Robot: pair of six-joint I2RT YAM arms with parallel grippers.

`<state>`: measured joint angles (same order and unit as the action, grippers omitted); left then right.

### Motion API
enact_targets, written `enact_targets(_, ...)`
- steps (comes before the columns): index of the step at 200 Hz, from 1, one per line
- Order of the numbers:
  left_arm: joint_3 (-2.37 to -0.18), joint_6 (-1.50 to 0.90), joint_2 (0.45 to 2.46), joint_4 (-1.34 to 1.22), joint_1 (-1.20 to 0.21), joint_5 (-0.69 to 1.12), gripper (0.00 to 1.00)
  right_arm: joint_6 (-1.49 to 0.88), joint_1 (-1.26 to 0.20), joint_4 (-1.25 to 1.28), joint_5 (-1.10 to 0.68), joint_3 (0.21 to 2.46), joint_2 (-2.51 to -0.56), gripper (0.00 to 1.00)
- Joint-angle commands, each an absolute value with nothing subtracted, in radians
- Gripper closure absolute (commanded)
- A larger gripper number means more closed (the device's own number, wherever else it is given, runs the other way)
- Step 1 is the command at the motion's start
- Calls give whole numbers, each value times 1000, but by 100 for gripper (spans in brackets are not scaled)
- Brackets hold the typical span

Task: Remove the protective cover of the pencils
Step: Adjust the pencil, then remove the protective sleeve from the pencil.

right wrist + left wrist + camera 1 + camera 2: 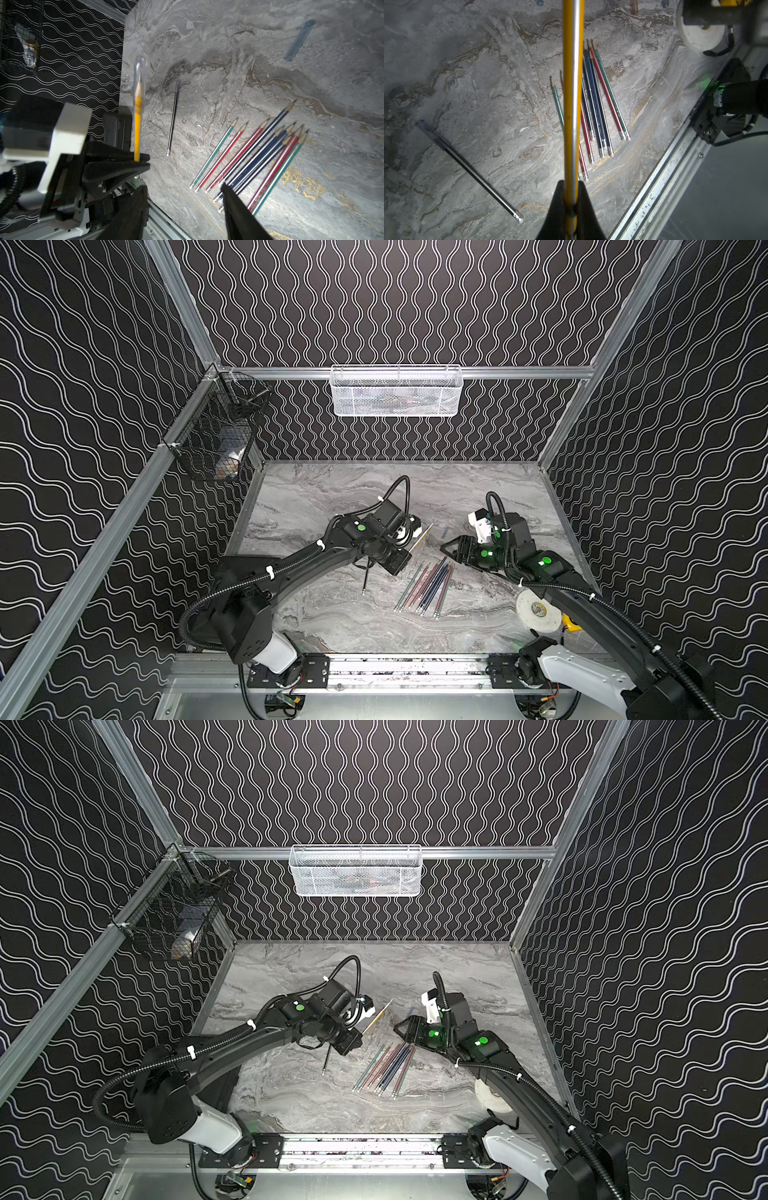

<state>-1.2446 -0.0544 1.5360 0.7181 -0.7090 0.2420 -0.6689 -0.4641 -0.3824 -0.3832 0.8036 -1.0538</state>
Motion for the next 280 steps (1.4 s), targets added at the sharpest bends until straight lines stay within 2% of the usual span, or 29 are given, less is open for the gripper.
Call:
enact_targets(1,-1242,-18,1522,727,-707,259,100,-650,-460,-346,-393,834,-1079,42)
enact_targets(66,-1241,-11,1529,723,-706,279,100,-726,-374,-253,-539,873,-1176,44)
enact_targets(96,-1234,-11,1525,715,-706,269,100,-749,-371,-228,-549,896,-1203,54)
enact_targets(159,-1241,-12,1543,724,-706,285,100,-798,-371,-136,-573,890,-1252,67)
enact_targets(233,-1241,-15,1543,719,-706,295,100,-778,-371,-145,-592,948,-1328,71)
enact_targets(256,-1238,-15,1539,719,-706,294,100,-788,-371,-129,-599,947,-1336,79)
enact_targets(280,-1238,-15,1539,719,-706,299,100,-806,-371,-110,-607,942,-1344,81)
